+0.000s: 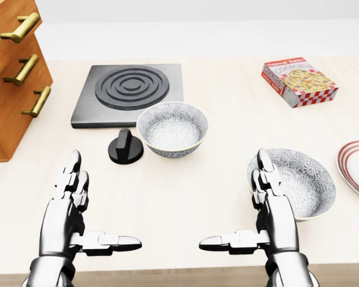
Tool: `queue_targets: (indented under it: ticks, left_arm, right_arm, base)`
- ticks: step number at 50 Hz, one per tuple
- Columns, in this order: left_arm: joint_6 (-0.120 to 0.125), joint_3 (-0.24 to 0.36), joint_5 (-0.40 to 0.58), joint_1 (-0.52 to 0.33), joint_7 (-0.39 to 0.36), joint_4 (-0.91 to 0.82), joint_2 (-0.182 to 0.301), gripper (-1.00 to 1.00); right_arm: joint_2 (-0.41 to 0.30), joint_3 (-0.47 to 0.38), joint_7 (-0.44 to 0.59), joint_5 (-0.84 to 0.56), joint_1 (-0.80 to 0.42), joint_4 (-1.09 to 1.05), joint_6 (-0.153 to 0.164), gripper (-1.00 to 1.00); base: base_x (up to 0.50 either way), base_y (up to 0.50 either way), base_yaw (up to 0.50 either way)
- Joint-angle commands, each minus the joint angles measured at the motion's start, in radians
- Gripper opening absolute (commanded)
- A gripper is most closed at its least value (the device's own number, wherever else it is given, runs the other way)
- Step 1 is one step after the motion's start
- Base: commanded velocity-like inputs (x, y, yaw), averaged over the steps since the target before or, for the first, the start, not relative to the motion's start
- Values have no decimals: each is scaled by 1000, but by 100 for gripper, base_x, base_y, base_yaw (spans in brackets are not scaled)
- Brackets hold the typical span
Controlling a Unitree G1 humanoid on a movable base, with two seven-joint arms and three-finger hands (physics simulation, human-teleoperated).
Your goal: Pick the akita bowl from table center and place it on the plate.
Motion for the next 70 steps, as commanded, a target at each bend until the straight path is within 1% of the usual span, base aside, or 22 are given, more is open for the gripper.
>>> queue_targets:
  ticks: [1,2,3,5,8,9,14,16,18,19,20,24,30,40,45,51,53,59,70]
  left_arm:
    - [66,41,-16,-80,-44,-3,32,100]
    - [75,44,-16,-93,-46,-3,36,100]
    - [83,48,-16,-107,-47,-2,39,100]
    - [83,65,-21,-168,-48,13,56,100]
    - [83,75,-27,-219,-48,21,71,100]
    - [83,81,-28,-251,-48,23,81,100]
    - [83,100,-43,-308,-42,29,103,100]
    - [83,99,-45,-297,-41,20,103,100]
    - [83,97,-47,-283,-42,12,100,100]
    - [83,94,-48,-263,-39,-7,93,100]
    - [83,93,-47,-256,-39,-12,92,100]
    - [83,88,-45,-235,-42,-30,84,100]
    - [83,88,-44,-231,-44,-42,83,100]
    - [83,87,-40,-226,-47,-40,82,100]
    - [83,88,-38,-226,-49,-39,83,100]
    - [83,86,-34,-224,-50,-32,81,100]
    - [83,88,-37,-228,-50,-28,82,100]
    - [83,88,-38,-227,-48,-21,83,100]
    - [83,96,-41,-225,-47,-22,88,100]
  right_arm:
    - [-22,-24,23,-20,-4,-58,70,100]
    - [-24,-26,11,-37,-13,-63,83,100]
    - [-25,-28,12,-43,-21,-69,83,100]
    - [-31,-33,14,-48,-55,-105,83,100]
    - [-42,-34,19,-78,-82,-144,83,100]
    - [-40,-46,12,-71,-121,-151,83,100]
    - [-39,-83,-21,-13,-163,-206,83,100]
    - [-45,-78,4,18,-144,-231,83,100]
    - [-62,-60,43,1,-123,-225,83,100]
    - [-56,-66,24,-14,-129,-198,83,100]
    - [-51,-71,32,3,-129,-203,83,100]
    - [-48,-66,31,-5,-132,-211,83,100]
    - [-46,-68,29,5,-135,-205,83,100]
    - [-47,-67,64,41,-120,-235,83,100]
    - [-45,-71,82,64,-105,-258,83,100]
    - [-46,-68,80,63,-109,-258,83,100]
    - [-46,-71,96,79,-93,-278,83,100]
    - [-45,-77,89,81,-95,-269,83,100]
    - [-45,-69,71,59,-105,-259,83,100]
  base:
    - [0,0,0]
    - [0,0,0]
    - [0,0,0]
    - [0,0,0]
    - [0,0,0]
    - [0,0,0]
    - [0,0,0]
    - [0,0,0]
    - [0,0,0]
    - [0,0,0]
    - [0,0,0]
    - [0,-24,0]
    - [0,-50,0]
    - [4,-50,0]
    - [25,-50,0]
    - [37,-47,0]
    - [41,-42,0]
    - [49,-21,0]
    - [0,0,0]
